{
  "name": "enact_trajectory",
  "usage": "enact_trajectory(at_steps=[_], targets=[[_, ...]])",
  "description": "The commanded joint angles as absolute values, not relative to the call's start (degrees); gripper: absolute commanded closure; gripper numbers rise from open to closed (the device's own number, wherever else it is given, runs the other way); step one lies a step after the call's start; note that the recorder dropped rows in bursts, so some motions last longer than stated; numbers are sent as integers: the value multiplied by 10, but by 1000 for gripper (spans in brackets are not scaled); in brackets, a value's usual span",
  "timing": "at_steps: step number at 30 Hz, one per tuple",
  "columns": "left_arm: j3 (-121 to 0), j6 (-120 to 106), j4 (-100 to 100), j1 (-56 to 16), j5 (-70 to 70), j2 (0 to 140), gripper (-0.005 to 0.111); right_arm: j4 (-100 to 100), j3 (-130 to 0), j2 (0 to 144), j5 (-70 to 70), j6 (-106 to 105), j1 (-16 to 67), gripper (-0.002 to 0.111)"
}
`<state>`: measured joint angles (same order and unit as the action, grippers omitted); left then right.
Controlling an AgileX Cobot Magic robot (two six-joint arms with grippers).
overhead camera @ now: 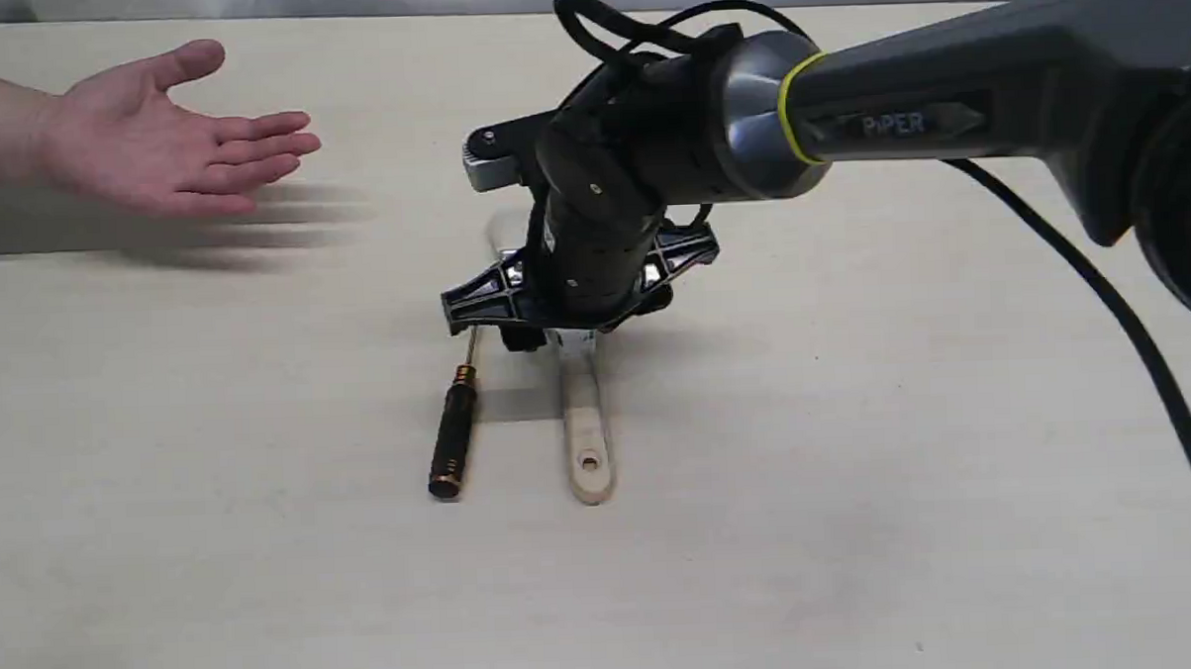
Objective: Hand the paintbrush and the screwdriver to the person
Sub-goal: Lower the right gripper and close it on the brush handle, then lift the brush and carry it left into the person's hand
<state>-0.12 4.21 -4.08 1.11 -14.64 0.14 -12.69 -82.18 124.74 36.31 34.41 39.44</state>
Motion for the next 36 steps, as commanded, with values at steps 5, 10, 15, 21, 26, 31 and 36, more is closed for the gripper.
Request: enact_trajectory(at_steps=[5, 10, 15, 21, 26, 31, 36], targets=[[0, 43, -38, 6, -143, 0, 107, -51, -813, 1272, 381, 366, 395, 48], [0, 43, -38, 6, -143, 0, 107, -57, -813, 1272, 374, 364, 395, 48], [0, 43, -39, 6, -142, 0, 107, -75, -813, 1272, 374, 364, 395, 56], [0, 43, -41, 6, -143, 0, 107, -100, -813, 1272, 376, 364, 395, 89], [0, 43, -41, 6, -143, 0, 107, -102, -813, 1272, 367, 331, 395, 104], [0, 43, -41, 6, -143, 0, 107, -98, -813, 1253, 337, 319, 395, 104], [0, 43, -41, 6, -143, 0, 107, -94, -813, 1197, 333, 291, 395, 104]])
